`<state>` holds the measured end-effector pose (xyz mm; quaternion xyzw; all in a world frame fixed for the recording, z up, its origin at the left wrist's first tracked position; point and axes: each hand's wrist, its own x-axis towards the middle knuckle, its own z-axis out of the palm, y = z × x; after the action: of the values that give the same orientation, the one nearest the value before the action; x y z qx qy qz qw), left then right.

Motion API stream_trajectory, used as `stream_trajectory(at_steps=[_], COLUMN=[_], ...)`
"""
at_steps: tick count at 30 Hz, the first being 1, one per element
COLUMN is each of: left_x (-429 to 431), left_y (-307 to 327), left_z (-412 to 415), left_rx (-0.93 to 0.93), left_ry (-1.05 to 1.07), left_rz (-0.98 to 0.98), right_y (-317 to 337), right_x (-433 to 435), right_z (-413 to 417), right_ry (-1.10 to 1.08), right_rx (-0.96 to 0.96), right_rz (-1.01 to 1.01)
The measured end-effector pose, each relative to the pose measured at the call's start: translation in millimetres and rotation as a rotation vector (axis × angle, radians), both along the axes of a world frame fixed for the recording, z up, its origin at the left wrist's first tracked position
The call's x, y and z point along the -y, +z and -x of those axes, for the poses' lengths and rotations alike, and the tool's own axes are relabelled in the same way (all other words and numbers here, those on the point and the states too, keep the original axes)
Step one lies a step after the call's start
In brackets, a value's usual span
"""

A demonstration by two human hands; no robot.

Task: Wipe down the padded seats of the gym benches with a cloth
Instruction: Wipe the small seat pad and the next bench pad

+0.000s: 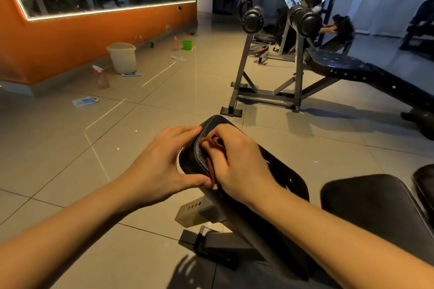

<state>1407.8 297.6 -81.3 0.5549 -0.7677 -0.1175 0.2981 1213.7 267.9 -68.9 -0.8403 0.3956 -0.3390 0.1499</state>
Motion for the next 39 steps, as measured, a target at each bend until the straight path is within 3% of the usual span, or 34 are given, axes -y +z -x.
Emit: stream_trajectory(at_steps=[6, 11, 16, 21, 26, 32, 34, 37, 39], left_x=[-1.8, -0.6, -1.6, 9.3, 14.3, 15.4, 13.6, 8.2, 5.8], left_y=[1.4, 10.0, 12.0, 17.7, 17.2, 16.0, 13.5, 7.3, 5.1], left_z=[3.5, 1.9, 1.0, 4.2, 4.1, 8.0, 8.1, 10.0, 12.7], left_rx=[-0.020, 0.045, 0.029, -0.036, -0.067, 0.014, 0.010, -0.003, -0.015], left_ry=[0.005, 0.003, -0.001, -0.038, -0.119, -0.118, -0.089, -0.052, -0.040], left_rz=[-0.002, -0.040, -0.046, -0.099, -0.144, -0.105, -0.100, -0.047, -0.023], right_y=[-12.8, -4.8, -23.3, -13.0, -28.5, -22.5, -32.7, -43.5, -41.7], right_x=[59.8, 0.0, 57.3, -4.5, 58.6, -4.8, 21.3, 58.7, 56.8], right_z=[32.5, 0.0, 52.0, 15.8, 67.1, 36.9, 56.3, 85.9, 71.2], right_ry=[-0.388, 0.013, -0.395, 0.025, -0.389, 0.026, -0.124, -0.482, -0.492], right_rx=[0.005, -0.008, -0.048, -0.024, -0.114, -0.022, -0.064, -0.141, -0.051], right_rz=[-0.104, 0.038, -0.092, 0.018, -0.112, 0.012, 0.004, -0.168, -0.170])
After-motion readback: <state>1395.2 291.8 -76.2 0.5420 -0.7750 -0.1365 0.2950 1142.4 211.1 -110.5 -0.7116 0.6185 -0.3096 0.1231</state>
